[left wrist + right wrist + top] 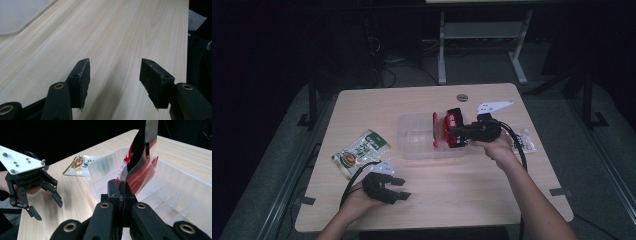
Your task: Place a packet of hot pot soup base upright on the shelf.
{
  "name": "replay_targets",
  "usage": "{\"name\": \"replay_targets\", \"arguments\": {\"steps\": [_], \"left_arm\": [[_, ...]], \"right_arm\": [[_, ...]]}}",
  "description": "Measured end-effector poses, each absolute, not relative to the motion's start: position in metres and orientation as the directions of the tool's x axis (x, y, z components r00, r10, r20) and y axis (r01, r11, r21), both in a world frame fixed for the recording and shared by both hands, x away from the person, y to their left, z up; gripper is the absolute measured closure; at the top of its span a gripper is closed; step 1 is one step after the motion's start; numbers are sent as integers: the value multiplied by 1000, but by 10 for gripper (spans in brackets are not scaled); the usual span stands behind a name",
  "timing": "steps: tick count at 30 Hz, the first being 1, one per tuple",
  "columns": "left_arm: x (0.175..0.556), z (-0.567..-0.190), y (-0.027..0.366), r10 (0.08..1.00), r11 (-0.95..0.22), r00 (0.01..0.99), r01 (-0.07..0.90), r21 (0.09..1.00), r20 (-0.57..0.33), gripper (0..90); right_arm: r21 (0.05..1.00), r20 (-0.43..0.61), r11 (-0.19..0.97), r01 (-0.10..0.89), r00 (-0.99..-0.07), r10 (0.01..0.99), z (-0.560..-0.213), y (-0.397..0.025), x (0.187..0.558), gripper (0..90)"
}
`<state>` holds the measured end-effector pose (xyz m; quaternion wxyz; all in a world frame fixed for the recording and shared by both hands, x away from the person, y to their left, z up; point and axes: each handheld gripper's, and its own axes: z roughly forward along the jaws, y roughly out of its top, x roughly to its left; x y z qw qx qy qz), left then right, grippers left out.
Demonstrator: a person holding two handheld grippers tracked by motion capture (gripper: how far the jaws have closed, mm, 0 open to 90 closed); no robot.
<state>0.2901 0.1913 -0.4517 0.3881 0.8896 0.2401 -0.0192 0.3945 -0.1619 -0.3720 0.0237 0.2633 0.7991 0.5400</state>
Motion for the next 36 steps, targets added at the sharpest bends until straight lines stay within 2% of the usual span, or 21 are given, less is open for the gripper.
{"name": "replay_targets", "arguments": {"steps": [10, 20, 36], "left_arm": [[288, -450, 192, 425, -585, 886, 424, 691, -185, 354], [281, -449, 200, 445, -585, 881, 420, 693, -159, 353], [267, -449, 216, 505, -553, 847, 468, 689, -170, 351]], "right_arm": [[871, 256, 275, 406, -855, 452, -375, -160, 397, 898], [853, 264, 306, 423, -855, 446, -384, -149, 406, 898], [823, 284, 338, 456, -846, 451, -403, -134, 427, 895]]}}
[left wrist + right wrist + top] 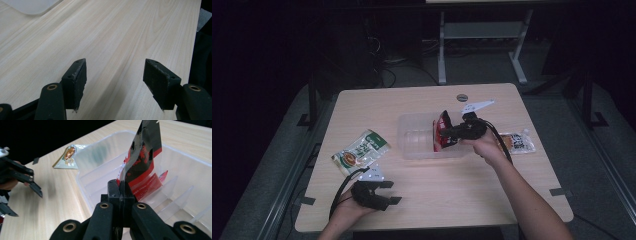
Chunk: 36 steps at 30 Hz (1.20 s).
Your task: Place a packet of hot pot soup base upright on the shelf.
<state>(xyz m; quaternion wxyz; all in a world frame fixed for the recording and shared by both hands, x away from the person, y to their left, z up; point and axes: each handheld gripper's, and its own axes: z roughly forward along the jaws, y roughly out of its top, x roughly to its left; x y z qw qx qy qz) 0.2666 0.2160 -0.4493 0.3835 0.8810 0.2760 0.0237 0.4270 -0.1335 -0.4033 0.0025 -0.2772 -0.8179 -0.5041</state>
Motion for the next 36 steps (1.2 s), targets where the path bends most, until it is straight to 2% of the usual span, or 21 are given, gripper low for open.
{"name": "replay_targets", "arguments": {"steps": [5, 14, 21, 30, 36], "left_arm": [[266, -450, 216, 503, -557, 848, 466, 688, -167, 351], [270, -448, 212, 489, -563, 858, 448, 694, -157, 350], [279, -445, 201, 446, -578, 882, 414, 703, -153, 351], [288, -442, 185, 386, -595, 910, 372, 713, -152, 350], [292, -441, 180, 379, -595, 913, 365, 716, -150, 351]], "right_arm": [[826, 294, 321, 463, -840, 456, -405, -132, 430, 868], [835, 256, 319, 448, -830, 496, -398, -132, 421, 545], [839, 252, 304, 451, -817, 518, -388, -140, 408, 376], [836, 241, 315, 450, -815, 527, -384, -159, 384, 293], [830, 240, 335, 446, -828, 507, -388, -169, 370, 307]]}}
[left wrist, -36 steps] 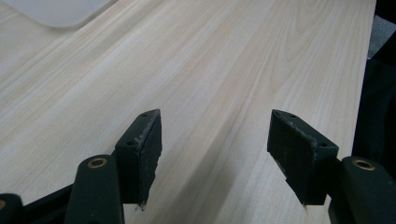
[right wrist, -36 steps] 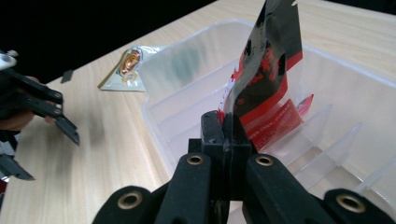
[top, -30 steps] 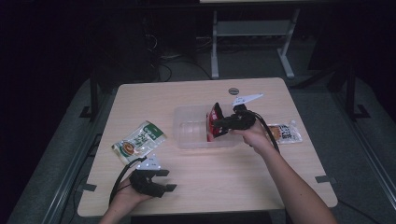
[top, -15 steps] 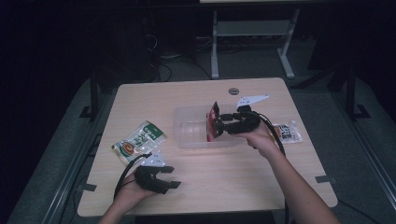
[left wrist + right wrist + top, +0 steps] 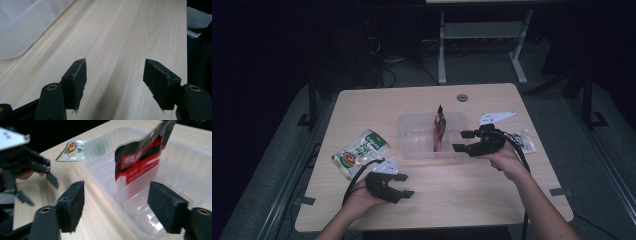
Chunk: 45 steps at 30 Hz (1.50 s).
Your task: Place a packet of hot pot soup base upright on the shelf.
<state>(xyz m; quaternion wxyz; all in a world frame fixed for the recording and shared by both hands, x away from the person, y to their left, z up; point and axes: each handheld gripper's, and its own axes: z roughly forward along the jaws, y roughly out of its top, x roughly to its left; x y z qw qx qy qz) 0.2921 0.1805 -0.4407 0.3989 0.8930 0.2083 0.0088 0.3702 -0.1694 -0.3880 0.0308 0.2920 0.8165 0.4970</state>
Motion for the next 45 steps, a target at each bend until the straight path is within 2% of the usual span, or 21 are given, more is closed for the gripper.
{"name": "replay_targets", "arguments": {"steps": [6, 12, 22, 30, 33, 37, 45], "left_arm": [[293, -440, 181, 392, -595, 908, 373, 712, -149, 351], [292, -439, 186, 408, -597, 901, 385, 704, -147, 351], [289, -440, 192, 429, -591, 893, 390, 706, -135, 351], [289, -441, 193, 434, -589, 890, 399, 702, -141, 352], [289, -442, 192, 433, -590, 890, 397, 703, -140, 352], [289, -442, 191, 433, -593, 891, 398, 700, -140, 352], [290, -442, 190, 430, -598, 892, 397, 697, -139, 353]], "right_arm": [[814, 236, 367, 449, -834, 498, -395, -163, 368, 339], [797, 211, 412, 441, -843, 495, -400, -158, 355, 299], [786, 164, 458, 415, -855, 492, -409, -166, 323, 286], [771, 133, 475, 425, -836, 533, -415, -182, 315, 274], [757, 134, 466, 458, -807, 575, -416, -192, 321, 296], [745, 106, 445, 496, -748, 655, -417, -211, 329, 375], [764, 76, 347, 544, -609, 789, -418, -249, 349, 613]]}}
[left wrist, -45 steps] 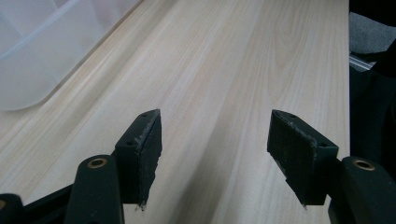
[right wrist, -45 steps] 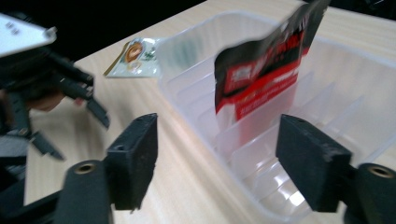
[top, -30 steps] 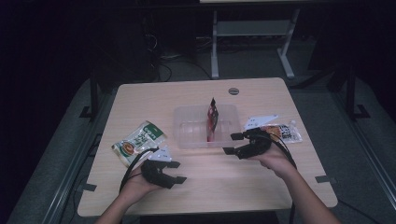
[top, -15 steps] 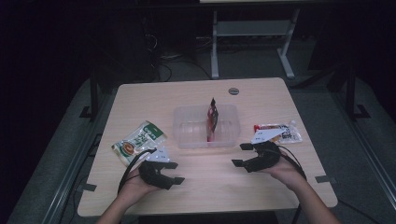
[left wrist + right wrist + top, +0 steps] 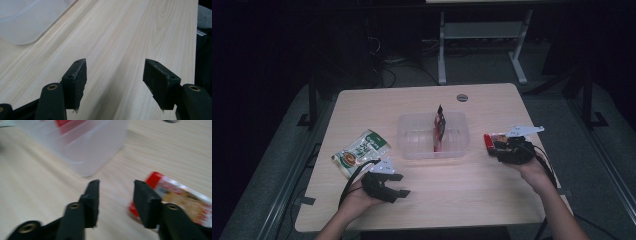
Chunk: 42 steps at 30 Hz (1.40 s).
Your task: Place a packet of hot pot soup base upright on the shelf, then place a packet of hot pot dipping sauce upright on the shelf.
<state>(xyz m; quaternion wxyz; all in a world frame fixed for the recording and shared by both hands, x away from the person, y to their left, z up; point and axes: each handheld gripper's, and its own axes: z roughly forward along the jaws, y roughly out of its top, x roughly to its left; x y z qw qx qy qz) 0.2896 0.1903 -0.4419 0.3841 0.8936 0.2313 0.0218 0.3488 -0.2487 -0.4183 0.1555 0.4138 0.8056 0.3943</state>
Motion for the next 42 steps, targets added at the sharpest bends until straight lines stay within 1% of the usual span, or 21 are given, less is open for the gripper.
{"name": "replay_targets", "arguments": {"steps": [1, 4, 7, 8, 11, 20, 25, 30, 38, 42], "left_arm": [[290, -442, 190, 430, -599, 892, 397, 696, -138, 353], [289, -442, 190, 431, -600, 892, 397, 694, -137, 353], [289, -442, 190, 432, -604, 891, 398, 691, -136, 353], [289, -441, 190, 431, -608, 892, 397, 688, -134, 353], [288, -442, 190, 432, -601, 892, 397, 693, -137, 353], [288, -443, 189, 429, -605, 893, 397, 690, -138, 353], [287, -443, 189, 430, -604, 892, 397, 690, -137, 353], [288, -444, 188, 429, -610, 893, 398, 685, -137, 353], [287, -445, 187, 425, -614, 895, 397, 682, -137, 353], [287, -445, 186, 421, -621, 897, 395, 677, -137, 353]], "right_arm": [[766, 72, 340, 545, -598, 799, -419, -252, 351, 648], [769, 52, 319, 554, -552, 832, -420, -262, 357, 794], [768, 57, 301, 565, -529, 847, -421, -269, 362, 872], [768, 55, 299, 567, -524, 850, -422, -271, 364, 884], [765, 55, 288, 577, -503, 863, -425, -274, 371, 895], [734, 50, 297, 611, -484, 874, -439, -280, 388, 898], [728, 57, 279, 626, -461, 886, -444, -284, 395, 898], [700, 31, 292, 652, -436, 899, -451, -284, 406, 898], [664, 45, 289, 690, -423, 905, -463, -283, 412, 900], [642, 24, 315, 699, -429, 903, -466, -280, 415, 900]]}}
